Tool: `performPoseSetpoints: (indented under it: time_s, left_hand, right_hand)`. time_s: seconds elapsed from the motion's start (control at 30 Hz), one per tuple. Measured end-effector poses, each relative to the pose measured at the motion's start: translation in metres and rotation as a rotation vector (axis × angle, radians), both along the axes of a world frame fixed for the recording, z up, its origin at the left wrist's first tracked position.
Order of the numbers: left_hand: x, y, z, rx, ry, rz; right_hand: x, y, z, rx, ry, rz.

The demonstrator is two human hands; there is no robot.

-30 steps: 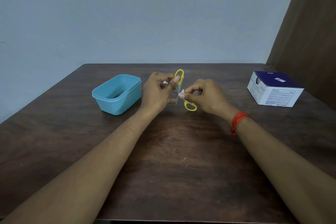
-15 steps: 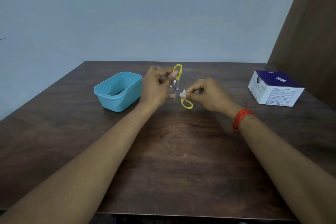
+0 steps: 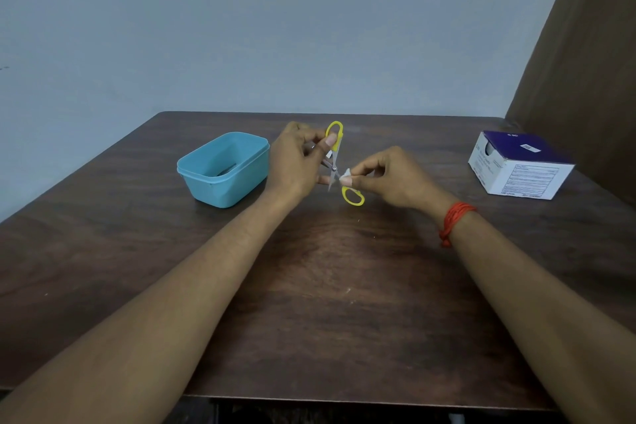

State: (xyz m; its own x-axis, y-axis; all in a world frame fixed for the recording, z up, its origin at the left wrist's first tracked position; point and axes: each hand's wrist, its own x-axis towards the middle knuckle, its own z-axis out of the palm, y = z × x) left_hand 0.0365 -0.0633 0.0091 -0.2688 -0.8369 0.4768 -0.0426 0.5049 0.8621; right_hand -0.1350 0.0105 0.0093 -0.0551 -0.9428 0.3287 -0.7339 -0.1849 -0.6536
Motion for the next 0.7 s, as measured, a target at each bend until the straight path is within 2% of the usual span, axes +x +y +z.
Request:
performPoseSetpoints:
  time_s: [0.13,0.37,0.7]
  left_hand:
    - [0.002,-0.001,0.001,0.006,0.001,0.009]
    - [-0.003,0.005,0.001,0.035,0.0,-0.027]
    - [0.003,0.002,0.005,0.103,0.071,-0.008]
  right_hand:
    - [-0.003,0.001,0.001,0.054,-0.04,0.041]
    - [0.007,-0.002,-0.003,-0.07,-0.114,-0.004]
    - [-0.004,-0.001,0.001,0.044,-0.128,0.022]
